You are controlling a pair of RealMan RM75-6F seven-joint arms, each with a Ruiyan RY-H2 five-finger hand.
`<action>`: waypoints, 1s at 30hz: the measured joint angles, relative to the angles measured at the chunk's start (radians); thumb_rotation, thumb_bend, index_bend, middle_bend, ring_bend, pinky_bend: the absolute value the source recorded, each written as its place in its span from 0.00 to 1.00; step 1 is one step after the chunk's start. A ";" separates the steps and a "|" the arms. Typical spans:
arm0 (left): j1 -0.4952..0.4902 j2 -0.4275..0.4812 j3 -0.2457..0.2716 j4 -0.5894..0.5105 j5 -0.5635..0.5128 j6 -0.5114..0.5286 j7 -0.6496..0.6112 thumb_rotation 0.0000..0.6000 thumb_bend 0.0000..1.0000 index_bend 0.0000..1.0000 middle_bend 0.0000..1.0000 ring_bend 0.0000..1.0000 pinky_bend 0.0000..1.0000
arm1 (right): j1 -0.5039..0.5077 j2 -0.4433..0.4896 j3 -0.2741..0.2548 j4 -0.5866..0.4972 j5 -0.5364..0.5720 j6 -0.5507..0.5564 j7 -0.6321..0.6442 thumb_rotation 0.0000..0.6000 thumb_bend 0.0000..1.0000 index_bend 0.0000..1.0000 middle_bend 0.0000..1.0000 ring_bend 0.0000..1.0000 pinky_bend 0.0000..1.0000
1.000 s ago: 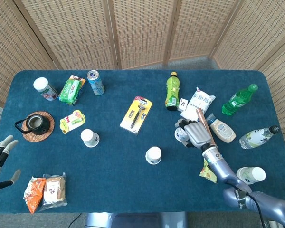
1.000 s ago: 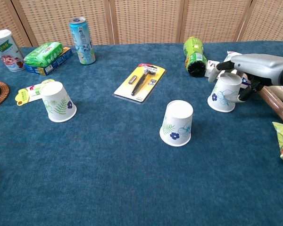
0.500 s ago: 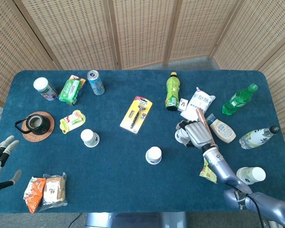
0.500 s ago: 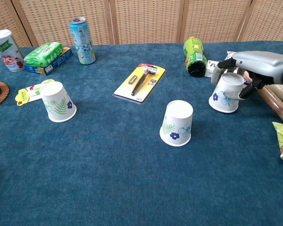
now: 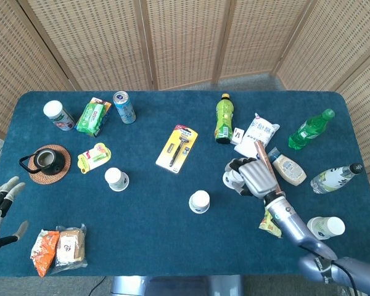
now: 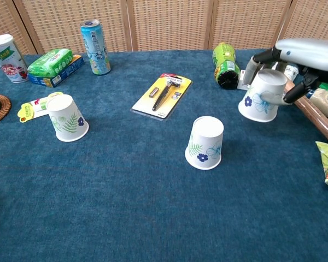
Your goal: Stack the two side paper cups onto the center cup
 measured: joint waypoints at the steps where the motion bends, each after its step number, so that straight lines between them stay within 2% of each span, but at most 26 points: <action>1: 0.000 0.000 0.001 0.000 0.001 -0.001 -0.001 1.00 0.43 0.00 0.00 0.00 0.00 | -0.003 0.016 -0.001 -0.026 -0.008 0.008 -0.006 1.00 0.45 0.36 0.37 0.35 0.41; 7: 0.000 0.001 0.002 0.001 0.004 0.000 -0.004 1.00 0.43 0.00 0.00 0.00 0.00 | -0.016 0.104 -0.008 -0.186 -0.048 0.044 -0.077 1.00 0.44 0.36 0.37 0.35 0.41; 13: 0.002 0.004 0.003 0.001 0.006 0.005 -0.010 1.00 0.43 0.00 0.00 0.00 0.00 | -0.012 0.127 -0.016 -0.295 -0.064 0.040 -0.165 1.00 0.44 0.36 0.37 0.35 0.41; 21: 0.000 0.006 0.004 0.005 0.004 -0.003 -0.017 1.00 0.43 0.00 0.00 0.00 0.00 | 0.018 0.073 -0.026 -0.347 -0.051 -0.006 -0.262 1.00 0.43 0.36 0.37 0.35 0.41; 30: 0.002 0.008 0.003 0.007 0.002 0.002 -0.027 1.00 0.43 0.00 0.00 0.00 0.00 | 0.072 0.019 0.020 -0.359 0.025 -0.041 -0.340 1.00 0.43 0.36 0.37 0.35 0.41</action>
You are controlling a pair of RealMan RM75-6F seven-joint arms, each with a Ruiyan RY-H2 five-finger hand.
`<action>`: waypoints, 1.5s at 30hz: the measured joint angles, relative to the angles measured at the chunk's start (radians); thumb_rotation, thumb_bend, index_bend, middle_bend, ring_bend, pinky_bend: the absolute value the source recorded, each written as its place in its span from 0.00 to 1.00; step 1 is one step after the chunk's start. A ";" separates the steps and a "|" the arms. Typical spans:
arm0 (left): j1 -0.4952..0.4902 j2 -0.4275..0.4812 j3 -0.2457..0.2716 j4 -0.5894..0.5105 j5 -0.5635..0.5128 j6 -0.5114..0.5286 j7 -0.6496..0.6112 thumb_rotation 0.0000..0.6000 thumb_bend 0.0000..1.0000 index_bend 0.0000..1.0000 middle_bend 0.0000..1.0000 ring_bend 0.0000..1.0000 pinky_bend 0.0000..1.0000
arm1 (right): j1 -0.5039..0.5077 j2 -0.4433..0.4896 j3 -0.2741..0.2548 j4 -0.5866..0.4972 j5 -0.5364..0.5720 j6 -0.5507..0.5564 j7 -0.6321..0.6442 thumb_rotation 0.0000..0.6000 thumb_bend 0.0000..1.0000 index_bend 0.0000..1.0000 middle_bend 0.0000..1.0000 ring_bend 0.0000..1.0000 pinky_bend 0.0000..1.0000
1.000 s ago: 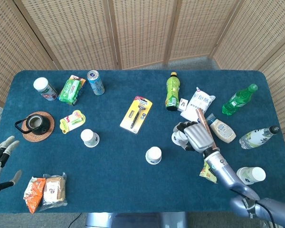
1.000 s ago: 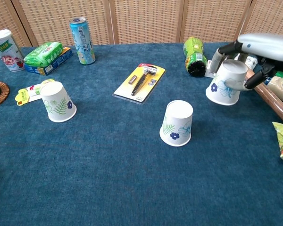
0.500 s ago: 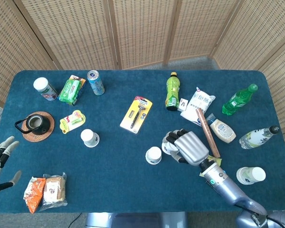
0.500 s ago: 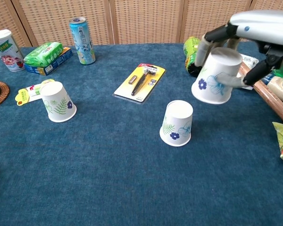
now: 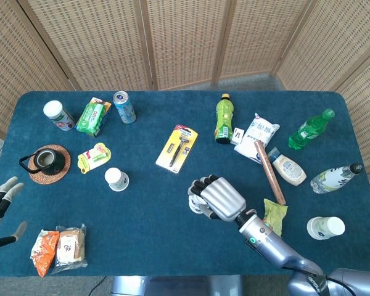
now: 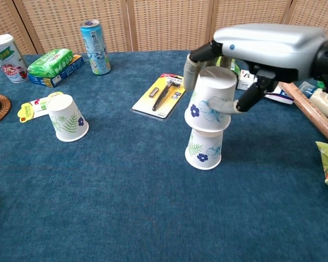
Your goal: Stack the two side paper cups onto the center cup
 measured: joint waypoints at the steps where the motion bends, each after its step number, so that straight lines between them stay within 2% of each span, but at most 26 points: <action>1: 0.000 0.000 0.000 0.000 -0.001 -0.001 -0.001 1.00 0.43 0.00 0.00 0.00 0.00 | 0.004 -0.002 0.003 -0.002 0.006 -0.002 -0.006 1.00 0.43 0.36 0.37 0.35 0.41; 15: 0.000 -0.001 0.000 0.005 -0.003 -0.003 -0.004 1.00 0.43 0.00 0.00 0.00 0.00 | 0.042 -0.073 0.003 0.026 0.080 -0.023 -0.050 1.00 0.43 0.36 0.37 0.35 0.41; 37: -0.003 -0.004 -0.001 0.005 -0.008 -0.011 0.004 1.00 0.43 0.00 0.00 0.00 0.00 | 0.056 -0.076 -0.019 0.059 0.086 -0.017 -0.035 1.00 0.41 0.36 0.37 0.35 0.41; 41: -0.002 -0.003 -0.001 0.005 -0.007 -0.007 0.000 1.00 0.43 0.00 0.00 0.00 0.00 | 0.055 -0.081 -0.024 0.068 0.093 -0.019 -0.023 1.00 0.38 0.32 0.36 0.35 0.41; 45: -0.001 -0.002 -0.001 0.006 -0.006 -0.005 -0.004 1.00 0.43 0.00 0.00 0.00 0.00 | 0.054 -0.089 -0.029 0.080 0.088 -0.019 -0.009 1.00 0.37 0.21 0.32 0.35 0.41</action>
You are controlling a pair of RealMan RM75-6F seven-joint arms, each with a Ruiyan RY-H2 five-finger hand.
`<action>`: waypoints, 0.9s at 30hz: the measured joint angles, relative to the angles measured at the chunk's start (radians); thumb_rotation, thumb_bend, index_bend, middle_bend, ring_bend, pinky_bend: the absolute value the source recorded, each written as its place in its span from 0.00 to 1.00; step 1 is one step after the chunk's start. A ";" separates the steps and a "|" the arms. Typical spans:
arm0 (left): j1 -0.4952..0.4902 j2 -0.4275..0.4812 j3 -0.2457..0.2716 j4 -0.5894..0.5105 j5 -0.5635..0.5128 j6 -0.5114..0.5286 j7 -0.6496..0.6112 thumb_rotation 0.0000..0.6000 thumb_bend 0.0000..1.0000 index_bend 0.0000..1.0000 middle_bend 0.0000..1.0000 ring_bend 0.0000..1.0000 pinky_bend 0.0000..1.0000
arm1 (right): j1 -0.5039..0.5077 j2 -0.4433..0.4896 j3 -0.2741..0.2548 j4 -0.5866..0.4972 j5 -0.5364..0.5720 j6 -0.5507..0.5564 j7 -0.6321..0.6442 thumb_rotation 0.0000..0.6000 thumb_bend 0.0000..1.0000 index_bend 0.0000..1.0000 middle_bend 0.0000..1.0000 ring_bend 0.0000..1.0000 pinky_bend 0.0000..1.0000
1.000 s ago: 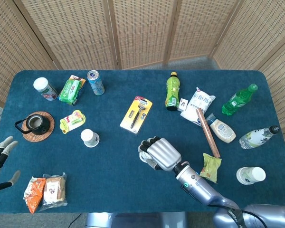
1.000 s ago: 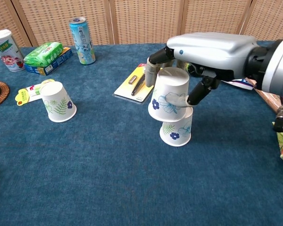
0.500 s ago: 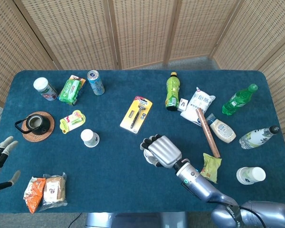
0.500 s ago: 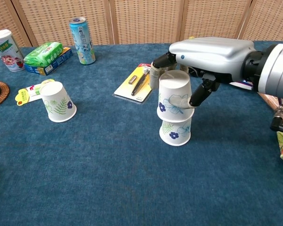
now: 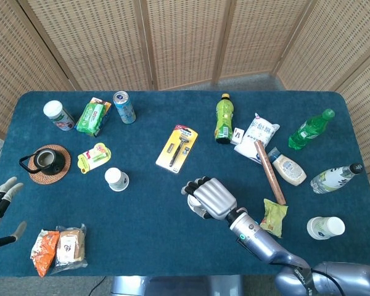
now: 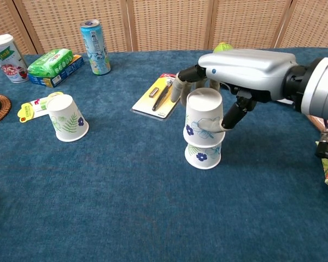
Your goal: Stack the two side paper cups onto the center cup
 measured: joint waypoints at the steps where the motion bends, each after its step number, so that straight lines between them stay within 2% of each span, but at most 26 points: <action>1: 0.000 0.000 0.000 0.000 0.000 0.000 0.000 1.00 0.43 0.00 0.00 0.00 0.00 | 0.000 -0.001 -0.001 0.000 -0.002 0.001 0.004 1.00 0.37 0.18 0.32 0.34 0.41; 5: -0.001 0.000 0.000 0.001 -0.001 -0.003 0.000 1.00 0.43 0.00 0.00 0.00 0.00 | -0.001 0.003 -0.005 -0.007 -0.015 0.002 0.014 1.00 0.38 0.10 0.21 0.28 0.41; 9: -0.001 0.000 0.000 0.001 0.000 -0.002 -0.001 1.00 0.43 0.00 0.00 0.00 0.00 | 0.000 0.005 -0.007 -0.007 -0.017 0.001 0.019 1.00 0.38 0.09 0.13 0.23 0.41; 20: -0.002 0.000 0.001 0.002 0.000 -0.005 -0.001 1.00 0.43 0.00 0.00 0.00 0.00 | -0.008 0.012 -0.007 -0.002 -0.019 0.015 0.038 1.00 0.38 0.10 0.12 0.22 0.41; 27: -0.002 0.002 -0.001 0.002 -0.006 -0.006 -0.007 1.00 0.43 0.00 0.00 0.00 0.00 | -0.046 0.046 -0.010 -0.017 -0.073 0.082 0.097 1.00 0.37 0.11 0.12 0.22 0.41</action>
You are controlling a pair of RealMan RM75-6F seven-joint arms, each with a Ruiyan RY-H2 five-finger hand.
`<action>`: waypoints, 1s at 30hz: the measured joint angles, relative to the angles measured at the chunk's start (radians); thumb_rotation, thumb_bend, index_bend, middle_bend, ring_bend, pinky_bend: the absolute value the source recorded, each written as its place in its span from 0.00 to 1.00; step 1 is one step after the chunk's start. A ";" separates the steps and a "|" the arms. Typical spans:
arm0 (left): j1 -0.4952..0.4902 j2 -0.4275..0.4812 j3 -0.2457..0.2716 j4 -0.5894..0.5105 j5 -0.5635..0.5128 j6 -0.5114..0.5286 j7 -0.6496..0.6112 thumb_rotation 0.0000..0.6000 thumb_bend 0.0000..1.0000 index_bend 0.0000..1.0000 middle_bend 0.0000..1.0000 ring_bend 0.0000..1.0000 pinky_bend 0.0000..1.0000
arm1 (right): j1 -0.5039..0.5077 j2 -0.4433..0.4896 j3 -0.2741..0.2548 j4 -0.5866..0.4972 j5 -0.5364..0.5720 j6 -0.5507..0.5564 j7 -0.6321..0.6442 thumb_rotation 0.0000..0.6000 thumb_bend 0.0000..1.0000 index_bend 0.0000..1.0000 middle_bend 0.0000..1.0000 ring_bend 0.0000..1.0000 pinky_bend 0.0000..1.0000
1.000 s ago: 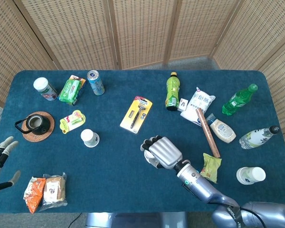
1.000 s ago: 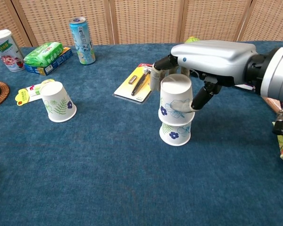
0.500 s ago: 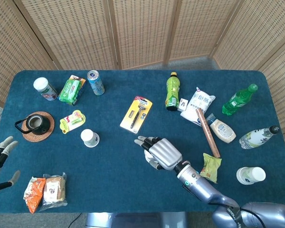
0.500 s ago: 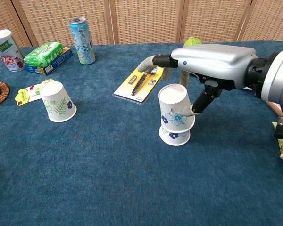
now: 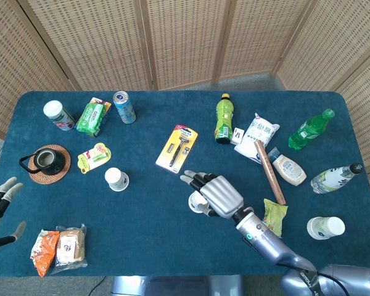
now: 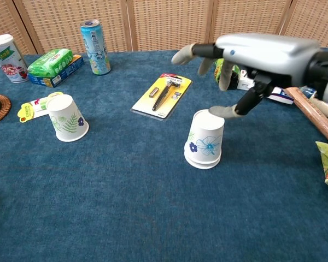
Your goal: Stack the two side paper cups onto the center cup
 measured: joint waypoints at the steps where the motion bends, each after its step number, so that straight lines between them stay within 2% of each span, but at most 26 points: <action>1: 0.000 0.000 0.000 0.000 -0.001 -0.001 0.000 1.00 0.43 0.00 0.00 0.00 0.00 | -0.009 0.006 -0.003 -0.004 -0.011 0.014 0.011 1.00 0.36 0.11 0.12 0.22 0.41; 7: -0.010 0.004 -0.009 -0.004 -0.022 -0.016 0.000 1.00 0.43 0.00 0.00 0.00 0.00 | -0.082 0.035 -0.032 0.006 -0.128 0.150 0.088 1.00 0.30 0.11 0.12 0.22 0.41; 12: -0.032 0.010 -0.023 -0.013 -0.039 -0.046 0.009 1.00 0.43 0.00 0.00 0.00 0.00 | -0.172 0.044 -0.055 0.097 -0.211 0.320 0.174 1.00 0.29 0.12 0.11 0.21 0.40; 21: -0.084 0.015 -0.054 -0.067 -0.069 -0.098 0.102 1.00 0.43 0.00 0.00 0.00 0.00 | -0.368 0.075 -0.079 0.243 -0.186 0.517 0.364 1.00 0.29 0.11 0.11 0.20 0.38; 30: -0.153 0.008 -0.086 -0.158 -0.170 -0.194 0.248 1.00 0.43 0.00 0.00 0.00 0.00 | -0.435 0.118 -0.069 0.253 -0.176 0.558 0.448 1.00 0.29 0.12 0.11 0.20 0.38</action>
